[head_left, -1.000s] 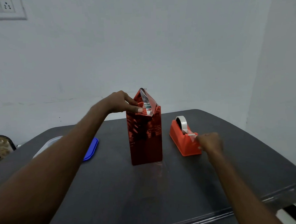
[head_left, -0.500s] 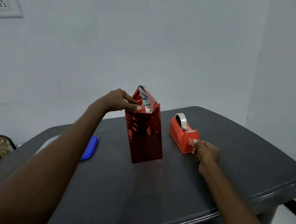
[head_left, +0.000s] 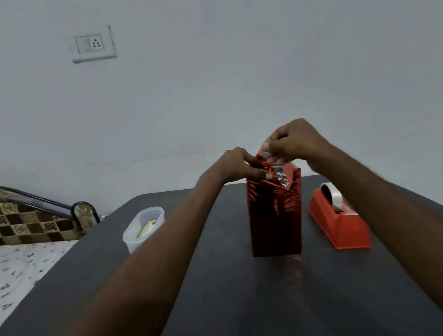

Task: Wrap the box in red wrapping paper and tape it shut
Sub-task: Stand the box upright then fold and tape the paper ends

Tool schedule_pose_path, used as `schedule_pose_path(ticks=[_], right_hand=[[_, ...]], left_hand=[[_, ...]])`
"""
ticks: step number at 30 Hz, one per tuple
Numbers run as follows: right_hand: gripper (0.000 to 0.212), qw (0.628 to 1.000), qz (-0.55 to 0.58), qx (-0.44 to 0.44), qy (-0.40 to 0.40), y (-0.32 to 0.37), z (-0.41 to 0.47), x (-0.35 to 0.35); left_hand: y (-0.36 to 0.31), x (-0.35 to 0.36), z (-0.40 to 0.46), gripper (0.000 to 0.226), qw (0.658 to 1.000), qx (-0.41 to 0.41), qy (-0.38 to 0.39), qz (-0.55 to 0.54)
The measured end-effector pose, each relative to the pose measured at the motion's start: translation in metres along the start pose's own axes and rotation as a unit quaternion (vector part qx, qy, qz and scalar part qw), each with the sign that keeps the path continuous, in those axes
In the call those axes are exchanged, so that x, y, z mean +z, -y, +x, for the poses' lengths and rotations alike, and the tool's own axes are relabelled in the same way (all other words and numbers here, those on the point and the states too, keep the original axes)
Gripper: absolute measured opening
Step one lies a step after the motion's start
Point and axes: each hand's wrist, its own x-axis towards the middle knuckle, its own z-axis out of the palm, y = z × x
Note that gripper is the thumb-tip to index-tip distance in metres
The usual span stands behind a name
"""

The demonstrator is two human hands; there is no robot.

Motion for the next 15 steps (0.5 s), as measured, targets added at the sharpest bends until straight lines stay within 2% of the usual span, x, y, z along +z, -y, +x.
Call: schedule_pose_path(ticks=[2,5,12,15], right_hand=[[0.006,0.996,-0.078,0.032,0.028,0.001,0.018,0.012],[0.006,0.982,-0.168,0.079,0.036,-0.009,0.034,0.018],[0.008,0.958,-0.27,0.099,-0.013,-0.018,0.039,0.013],[0.028,0.936,-0.343,0.077,-0.027,-0.017,0.039,0.017]], left_hand=[[0.002,0.001,0.002,0.028,1.0,-0.01,-0.008,-0.015],[0.005,0.003,0.002,0.04,1.0,-0.001,-0.016,-0.021],[0.003,0.002,0.001,0.041,1.0,0.006,-0.01,-0.029],[0.002,0.002,-0.001,0.043,0.999,0.009,-0.012,-0.032]])
